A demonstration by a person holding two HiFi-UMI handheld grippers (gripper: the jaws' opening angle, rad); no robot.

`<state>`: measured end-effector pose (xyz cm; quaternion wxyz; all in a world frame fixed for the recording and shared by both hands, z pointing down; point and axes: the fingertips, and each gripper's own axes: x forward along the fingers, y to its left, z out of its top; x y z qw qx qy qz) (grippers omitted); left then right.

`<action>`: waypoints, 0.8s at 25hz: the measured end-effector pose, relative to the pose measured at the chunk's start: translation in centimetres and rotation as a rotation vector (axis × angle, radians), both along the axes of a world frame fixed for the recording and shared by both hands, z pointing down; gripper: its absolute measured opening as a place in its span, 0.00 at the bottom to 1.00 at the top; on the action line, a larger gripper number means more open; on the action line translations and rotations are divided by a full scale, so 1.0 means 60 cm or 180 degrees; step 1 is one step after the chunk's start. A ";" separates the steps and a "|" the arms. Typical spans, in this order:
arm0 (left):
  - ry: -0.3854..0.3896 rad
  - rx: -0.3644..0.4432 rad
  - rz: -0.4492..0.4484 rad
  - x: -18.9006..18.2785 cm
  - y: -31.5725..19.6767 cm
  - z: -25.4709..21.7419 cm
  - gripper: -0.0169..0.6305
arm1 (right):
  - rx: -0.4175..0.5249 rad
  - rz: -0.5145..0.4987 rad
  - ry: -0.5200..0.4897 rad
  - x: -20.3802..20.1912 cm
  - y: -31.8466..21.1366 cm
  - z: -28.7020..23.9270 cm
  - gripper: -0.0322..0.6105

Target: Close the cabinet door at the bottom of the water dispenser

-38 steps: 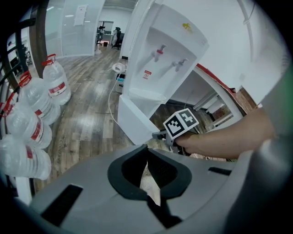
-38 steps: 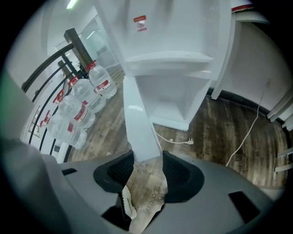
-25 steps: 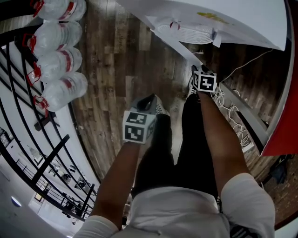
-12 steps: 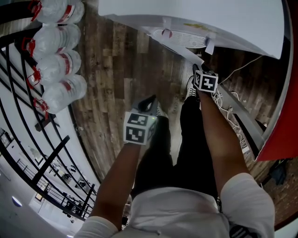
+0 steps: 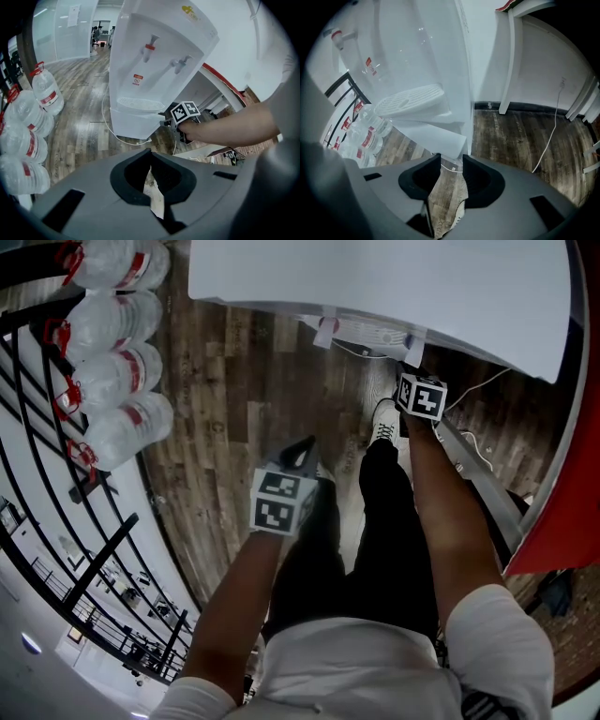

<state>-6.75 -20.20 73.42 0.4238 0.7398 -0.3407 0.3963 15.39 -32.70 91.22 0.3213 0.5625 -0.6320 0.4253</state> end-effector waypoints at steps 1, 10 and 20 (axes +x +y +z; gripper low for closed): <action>0.0002 -0.0004 -0.0005 0.002 -0.003 0.000 0.03 | 0.0000 0.0002 0.0004 0.003 -0.004 0.000 0.30; 0.0011 0.0011 -0.0052 0.019 -0.022 -0.001 0.02 | -0.0049 -0.0080 0.0022 0.020 -0.030 0.004 0.30; 0.0038 0.0066 -0.0087 0.022 -0.024 -0.016 0.03 | -0.0142 -0.0114 0.0133 0.043 -0.030 0.020 0.30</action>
